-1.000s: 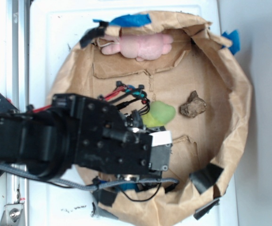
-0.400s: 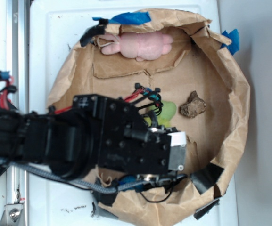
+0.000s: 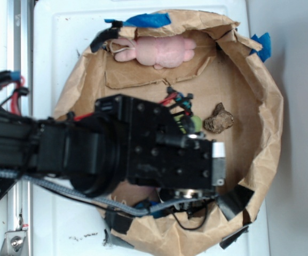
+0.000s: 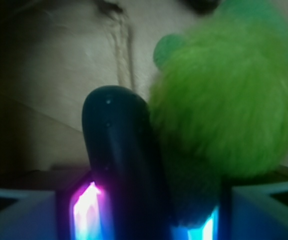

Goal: Grab the plastic pickle.

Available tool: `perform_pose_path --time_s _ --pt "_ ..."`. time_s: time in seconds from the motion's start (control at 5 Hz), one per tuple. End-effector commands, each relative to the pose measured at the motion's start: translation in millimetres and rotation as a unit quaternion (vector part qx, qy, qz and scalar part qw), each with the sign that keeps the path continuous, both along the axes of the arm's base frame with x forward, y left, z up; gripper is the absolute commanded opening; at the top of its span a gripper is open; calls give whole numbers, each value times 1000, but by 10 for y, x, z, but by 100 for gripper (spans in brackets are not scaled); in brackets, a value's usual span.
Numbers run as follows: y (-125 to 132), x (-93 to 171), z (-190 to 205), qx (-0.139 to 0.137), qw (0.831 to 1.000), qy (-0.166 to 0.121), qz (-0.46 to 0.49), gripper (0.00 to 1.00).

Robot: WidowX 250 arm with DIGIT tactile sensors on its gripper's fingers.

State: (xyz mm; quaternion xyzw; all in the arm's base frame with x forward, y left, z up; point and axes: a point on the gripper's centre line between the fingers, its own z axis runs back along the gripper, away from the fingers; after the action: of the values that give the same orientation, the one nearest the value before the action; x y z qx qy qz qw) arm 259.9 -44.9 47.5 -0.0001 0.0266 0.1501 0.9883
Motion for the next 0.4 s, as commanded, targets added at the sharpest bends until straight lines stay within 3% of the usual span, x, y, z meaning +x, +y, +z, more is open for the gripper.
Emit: perform_pose_path --time_s 0.0,0.2 --pt "218 184 963 17 997 -81 1 0" --pt "300 133 1190 4 996 -88 3 0"
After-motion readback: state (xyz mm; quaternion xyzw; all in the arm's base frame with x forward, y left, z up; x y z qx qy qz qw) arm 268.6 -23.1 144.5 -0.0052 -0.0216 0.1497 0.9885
